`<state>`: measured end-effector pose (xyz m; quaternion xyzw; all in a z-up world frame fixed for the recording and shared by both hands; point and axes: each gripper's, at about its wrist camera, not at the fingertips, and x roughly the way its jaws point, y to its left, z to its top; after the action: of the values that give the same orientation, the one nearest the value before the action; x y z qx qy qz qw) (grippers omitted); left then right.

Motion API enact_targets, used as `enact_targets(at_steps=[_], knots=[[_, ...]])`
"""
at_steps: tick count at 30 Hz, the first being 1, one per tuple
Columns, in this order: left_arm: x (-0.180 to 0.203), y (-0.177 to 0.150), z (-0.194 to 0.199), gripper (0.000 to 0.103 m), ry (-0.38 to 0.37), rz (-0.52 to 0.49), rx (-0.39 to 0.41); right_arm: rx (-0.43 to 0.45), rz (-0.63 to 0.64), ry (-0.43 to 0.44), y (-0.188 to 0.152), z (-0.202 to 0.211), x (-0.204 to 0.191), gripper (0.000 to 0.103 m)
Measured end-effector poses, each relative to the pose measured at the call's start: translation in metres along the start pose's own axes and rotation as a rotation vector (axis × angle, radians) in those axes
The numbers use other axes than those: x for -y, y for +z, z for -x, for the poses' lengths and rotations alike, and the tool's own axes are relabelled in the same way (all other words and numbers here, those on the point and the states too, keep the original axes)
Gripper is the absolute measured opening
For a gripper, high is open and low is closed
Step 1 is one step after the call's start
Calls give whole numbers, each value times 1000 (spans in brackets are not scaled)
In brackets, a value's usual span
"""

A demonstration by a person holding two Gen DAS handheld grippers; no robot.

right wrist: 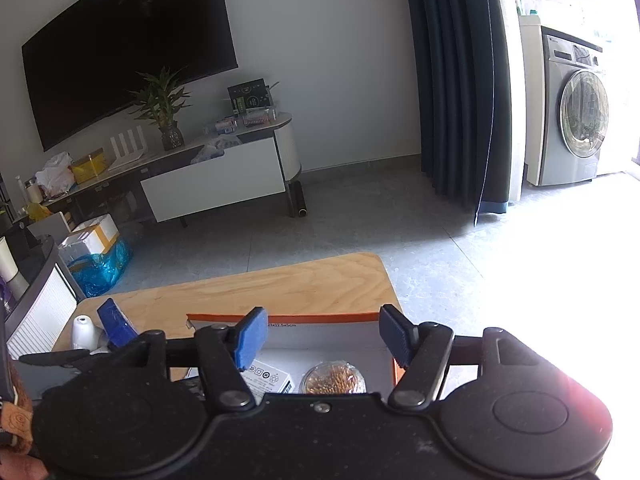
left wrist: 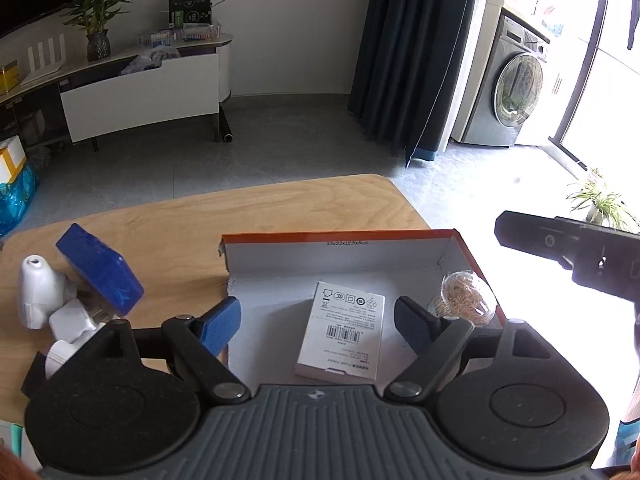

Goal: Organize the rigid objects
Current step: 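Lower and release white box with left gripper while right gripper releases jar in tray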

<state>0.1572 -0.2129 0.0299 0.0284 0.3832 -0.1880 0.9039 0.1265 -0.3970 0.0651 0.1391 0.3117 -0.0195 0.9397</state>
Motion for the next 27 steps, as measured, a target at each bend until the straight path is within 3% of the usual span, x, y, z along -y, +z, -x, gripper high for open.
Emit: enact_targets(at_steps=[6,27], knots=[[-7,-6,24,96,57,-5,11,-23,-2,-4,-11,13,-12,78],[-46,-35,63,98,127,41,37,-97,25,57,-47,31,-62,84]])
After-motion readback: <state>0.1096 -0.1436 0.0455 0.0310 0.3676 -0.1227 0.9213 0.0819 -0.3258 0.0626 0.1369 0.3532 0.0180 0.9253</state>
